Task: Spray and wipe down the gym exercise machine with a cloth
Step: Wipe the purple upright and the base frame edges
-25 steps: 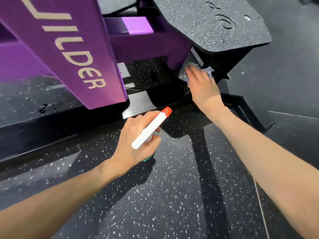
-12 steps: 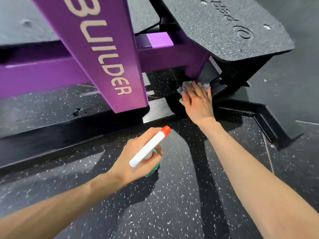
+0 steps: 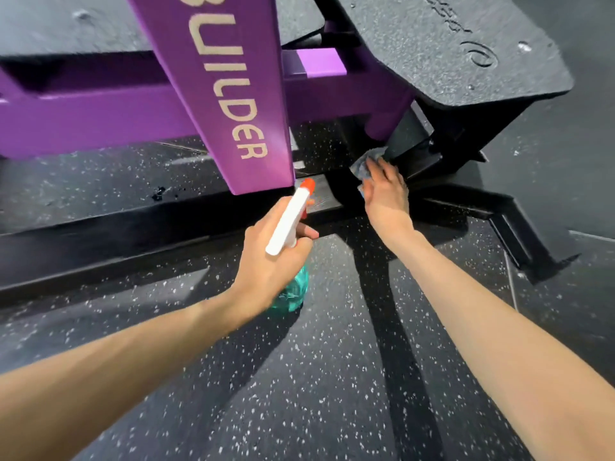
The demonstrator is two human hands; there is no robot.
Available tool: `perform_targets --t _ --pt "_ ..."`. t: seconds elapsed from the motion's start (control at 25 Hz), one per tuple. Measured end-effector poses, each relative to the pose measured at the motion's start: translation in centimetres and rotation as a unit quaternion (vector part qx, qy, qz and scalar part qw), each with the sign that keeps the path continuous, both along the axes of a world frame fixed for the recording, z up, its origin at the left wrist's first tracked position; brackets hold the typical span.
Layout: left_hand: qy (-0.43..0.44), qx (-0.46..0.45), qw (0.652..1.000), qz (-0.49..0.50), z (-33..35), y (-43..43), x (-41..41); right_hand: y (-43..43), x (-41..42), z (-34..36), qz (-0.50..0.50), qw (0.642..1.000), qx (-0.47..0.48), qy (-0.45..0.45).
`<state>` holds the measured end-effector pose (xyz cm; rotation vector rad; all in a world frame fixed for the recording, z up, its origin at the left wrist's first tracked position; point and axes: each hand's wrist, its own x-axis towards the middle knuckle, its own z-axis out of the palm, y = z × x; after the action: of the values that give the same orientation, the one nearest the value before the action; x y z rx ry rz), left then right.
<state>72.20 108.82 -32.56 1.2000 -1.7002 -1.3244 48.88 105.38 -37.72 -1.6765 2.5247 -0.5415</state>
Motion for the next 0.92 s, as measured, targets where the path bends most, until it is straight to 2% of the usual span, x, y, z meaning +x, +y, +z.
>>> perform_targets --t 0.12,0.24,0.32,0.4,0.48,0.6,0.64,0.72,0.76,0.84,0.88,0.92 --pt "-0.002 -0.021 0.999 0.031 1.7 -0.6 -1.9 0.2 1.7 -0.1 0.007 0.998 -0.037 -0.052" --pt "-0.021 -0.035 0.996 0.078 3.5 -1.6 -4.8 1.9 1.5 -0.8 0.040 0.995 -0.083 -0.049" --pt "-0.041 -0.051 0.994 0.090 4.2 -2.2 -6.0 2.3 1.5 -0.5 0.066 0.991 -0.072 -0.088" --pt "-0.054 -0.061 0.993 0.080 4.1 -2.5 -6.2 2.1 0.9 0.0 0.040 0.982 -0.119 -0.143" --pt "-0.049 -0.065 0.995 0.053 3.3 -2.2 -5.6 1.2 0.6 1.6 -0.079 0.946 -0.214 -0.229" --pt "-0.023 -0.057 0.998 -0.013 1.2 -0.9 -3.6 -3.4 0.7 5.1 -0.233 0.861 -0.338 -0.300" --pt "-0.014 -0.059 0.998 -0.029 0.6 -0.6 -2.7 -4.9 1.8 6.6 -0.269 0.847 -0.346 -0.301" --pt "0.002 -0.063 0.996 -0.059 -0.3 -0.9 -1.2 -7.3 4.6 7.6 -0.264 0.832 -0.378 -0.308" --pt "0.007 -0.066 0.995 -0.078 -0.6 -1.2 -0.5 -7.6 6.2 7.1 -0.227 0.840 -0.379 -0.317" --pt "0.010 -0.087 0.990 -0.111 -1.0 -1.4 0.7 -5.6 9.3 6.0 -0.128 0.885 -0.316 -0.316" --pt "0.002 -0.110 0.986 -0.129 -1.4 -1.4 0.9 -5.4 8.8 5.8 -0.101 0.891 -0.327 -0.298" --pt "-0.014 -0.135 0.979 -0.148 -1.9 -1.1 0.9 -5.8 7.5 6.1 -0.121 0.889 -0.346 -0.274"
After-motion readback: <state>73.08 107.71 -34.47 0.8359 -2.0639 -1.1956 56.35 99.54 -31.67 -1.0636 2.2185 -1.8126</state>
